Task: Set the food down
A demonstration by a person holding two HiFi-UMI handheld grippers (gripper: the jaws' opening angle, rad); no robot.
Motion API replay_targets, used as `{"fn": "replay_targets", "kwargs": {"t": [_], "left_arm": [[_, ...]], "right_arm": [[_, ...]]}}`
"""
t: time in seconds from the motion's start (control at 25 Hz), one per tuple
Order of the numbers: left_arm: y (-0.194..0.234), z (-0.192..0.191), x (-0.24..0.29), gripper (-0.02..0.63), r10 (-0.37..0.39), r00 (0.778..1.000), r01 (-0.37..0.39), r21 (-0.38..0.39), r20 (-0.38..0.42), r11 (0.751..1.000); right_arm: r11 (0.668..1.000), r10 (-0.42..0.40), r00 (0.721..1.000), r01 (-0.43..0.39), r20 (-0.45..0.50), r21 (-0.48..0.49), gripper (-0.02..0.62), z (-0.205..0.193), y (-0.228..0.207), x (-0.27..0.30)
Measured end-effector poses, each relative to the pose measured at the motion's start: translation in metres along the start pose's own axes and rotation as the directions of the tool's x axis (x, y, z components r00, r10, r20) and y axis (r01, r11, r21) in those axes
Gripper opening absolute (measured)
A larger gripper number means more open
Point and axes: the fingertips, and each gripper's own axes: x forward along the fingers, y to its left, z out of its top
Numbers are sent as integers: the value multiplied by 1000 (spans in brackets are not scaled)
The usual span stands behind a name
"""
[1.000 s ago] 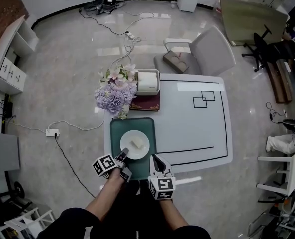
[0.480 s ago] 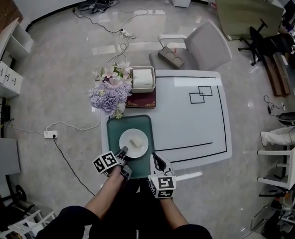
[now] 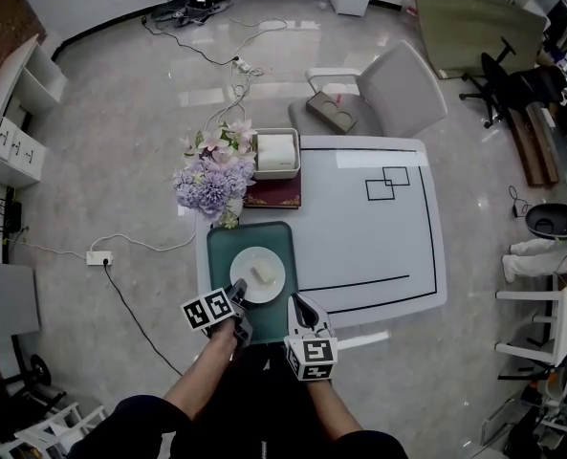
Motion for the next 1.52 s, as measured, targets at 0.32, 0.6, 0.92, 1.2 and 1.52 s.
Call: {"fn": "replay_targets", "kwargs": {"t": [0.32,0.6,0.92,1.2,1.52], "left_arm": [[-4,-11,-1,89,5,997,3,99,-83,995],[-1,-19,-1,130,72,989,-36,265,-128,964],[8,-31,-6,140,81,982,-31,276,-172,961],[19,-36,-16,140,66,985,-26,236,-161,971],[2,-20,-46,138,-11,999,27,306,-54,952]], "right_arm": [[1000,12,1000,-12,4,0,11,0,4,0],[1000,14,1000,-14,6,4,11,-1,5,-1],[1000,11,1000,-11,13,7,11,-4,10,-6],[1000,6,1000,-6,25,8,11,-4,20,-14],[1000,-1,998,1,57,-4,10,-6,31,-29]]}}
